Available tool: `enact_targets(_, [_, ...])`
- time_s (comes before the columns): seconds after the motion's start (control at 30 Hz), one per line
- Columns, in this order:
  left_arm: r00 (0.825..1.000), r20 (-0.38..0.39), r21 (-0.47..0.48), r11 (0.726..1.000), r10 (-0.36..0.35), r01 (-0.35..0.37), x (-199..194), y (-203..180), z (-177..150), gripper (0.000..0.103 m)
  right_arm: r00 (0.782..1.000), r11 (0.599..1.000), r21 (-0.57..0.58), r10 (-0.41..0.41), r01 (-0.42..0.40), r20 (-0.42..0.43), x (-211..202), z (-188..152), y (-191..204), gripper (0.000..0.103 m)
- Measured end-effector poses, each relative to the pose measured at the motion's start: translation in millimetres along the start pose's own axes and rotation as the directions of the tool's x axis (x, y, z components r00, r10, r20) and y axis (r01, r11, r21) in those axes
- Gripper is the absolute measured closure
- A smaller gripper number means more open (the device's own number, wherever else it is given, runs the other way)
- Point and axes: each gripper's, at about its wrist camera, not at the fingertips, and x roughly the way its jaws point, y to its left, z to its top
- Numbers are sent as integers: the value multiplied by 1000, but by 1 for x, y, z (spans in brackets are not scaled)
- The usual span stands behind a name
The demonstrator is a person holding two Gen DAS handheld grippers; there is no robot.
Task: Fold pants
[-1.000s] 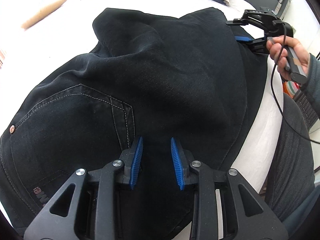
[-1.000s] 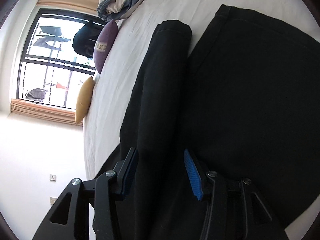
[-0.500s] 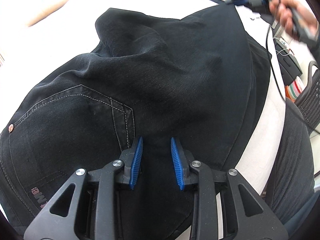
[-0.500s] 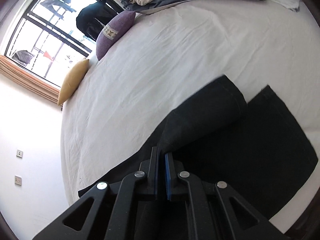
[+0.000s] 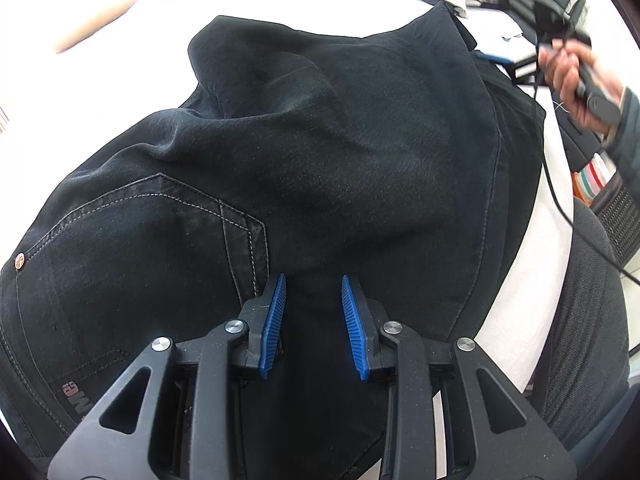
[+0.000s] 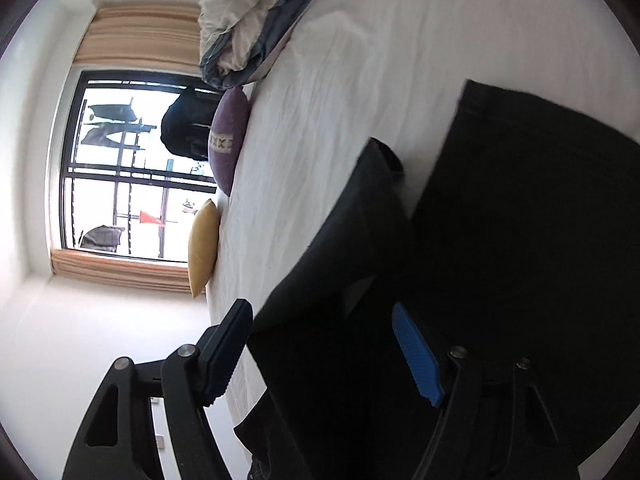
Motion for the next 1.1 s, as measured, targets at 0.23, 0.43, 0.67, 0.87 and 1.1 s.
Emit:
enact_targets(0.23, [1000, -8, 1, 1000, 17, -17, 1, -12, 5, 75, 990, 975, 179, 116, -128, 79, 15, 15, -41, 39])
enact_targets(0.43, [1000, -15, 1, 1000, 22, -22, 4, -21, 7, 75, 982, 990, 78, 102, -116, 158, 5, 39, -33, 41])
enact_targets(0.67, [1000, -8, 7, 1000, 19, -19, 10, -21, 6, 75, 1000, 876, -481, -23, 20, -1, -2, 46, 0, 41])
enact_targets(0.87, [999, -18, 9, 999, 33, -33, 11, -27, 9, 75, 994, 791, -610, -97, 51, -43, 16, 42, -3, 41])
enact_targets(1.1, [999, -21, 17, 999, 43, -42, 16, -35, 14, 75, 985, 762, -647, -89, -26, -144, 28, 34, 2, 72])
